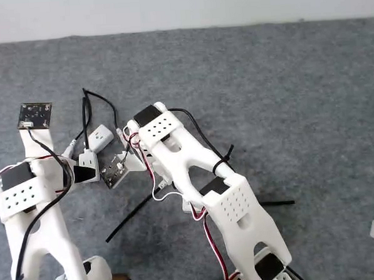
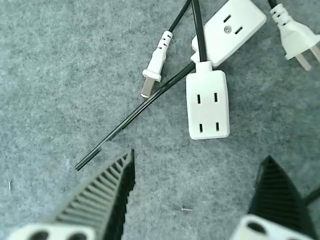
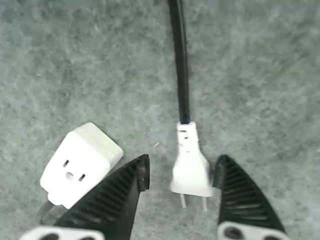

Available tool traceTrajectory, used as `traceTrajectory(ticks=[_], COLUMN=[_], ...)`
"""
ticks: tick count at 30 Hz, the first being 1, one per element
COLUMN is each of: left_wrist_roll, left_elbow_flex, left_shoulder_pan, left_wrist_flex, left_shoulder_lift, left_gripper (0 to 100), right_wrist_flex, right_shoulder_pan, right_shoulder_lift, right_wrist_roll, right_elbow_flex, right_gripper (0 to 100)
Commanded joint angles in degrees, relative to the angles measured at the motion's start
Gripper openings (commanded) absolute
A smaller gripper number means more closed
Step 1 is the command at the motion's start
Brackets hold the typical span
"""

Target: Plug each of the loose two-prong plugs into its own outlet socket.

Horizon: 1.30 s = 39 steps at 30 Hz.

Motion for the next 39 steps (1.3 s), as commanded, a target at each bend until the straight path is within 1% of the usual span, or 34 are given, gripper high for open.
traceTrajectory(ticks=[1,2,4,6,10,13,14,16,19,21,22,24,25,26,28,32,36,39], left_wrist_roll=[-0.44,-0.44,-0.44,-0.44,-0.44,-0.44,-0.44,-0.44,-0.44,-0.44,-0.44,-0.44,-0.44,-0.44,-0.44,-0.44,0.00,3.69], left_elbow_flex=[-0.66,-0.66,-0.66,-0.57,0.04,0.22,0.22,0.31,0.31,0.31,0.40,0.48,0.48,0.48,0.48,0.57,0.48,0.40], left_shoulder_pan=[-0.18,-0.18,-0.18,-0.09,-0.09,-0.09,-0.09,0.00,0.00,0.00,0.00,0.00,0.00,0.00,0.00,0.00,0.35,2.64], left_wrist_flex=[-1.14,-1.14,-1.14,-1.14,-2.37,-2.37,-2.37,-2.37,-2.37,-2.55,-2.99,-3.25,-3.25,-3.25,-3.43,-3.52,-3.60,-5.98], left_shoulder_lift=[-1.32,-1.32,-1.32,-1.32,-1.32,-1.32,-1.32,-1.32,-1.32,-1.32,-1.32,-1.32,-1.32,-1.32,-1.32,-1.32,-1.49,-1.76], left_gripper=[37,37,37,37,37,37,37,37,37,37,37,37,37,37,37,37,37,37], right_wrist_flex=[2.15,2.07,2.07,2.07,2.07,2.15,2.15,2.24,2.24,2.24,2.15,2.15,2.15,2.15,2.07,1.89,2.15,2.33], right_shoulder_pan=[0.57,0.57,0.66,0.66,0.66,0.66,0.66,0.84,0.92,1.01,1.01,0.75,0.75,0.75,0.75,0.66,0.66,0.40], right_shoulder_lift=[1.36,1.45,1.45,1.63,1.71,1.71,1.71,1.80,1.71,1.71,1.71,1.71,1.71,1.71,1.71,1.36,-0.48,-4.44], right_wrist_roll=[0.35,0.35,0.35,0.35,0.26,-2.55,-4.13,-6.59,-7.82,-7.82,-7.82,-7.82,-7.82,-7.82,-7.82,-8.00,-12.22,-14.77], right_elbow_flex=[0.79,0.79,0.79,0.79,0.79,1.14,1.14,1.67,3.43,3.52,3.52,3.34,3.34,3.34,3.34,3.34,-1.58,-5.63], right_gripper=[3.5,0.1,2.4,0.6,0.9,1.1,2.2,7.6,15.6,13.9,11.0,1.0,0.3,2.5,0.4,0.9,0.9,0.9])
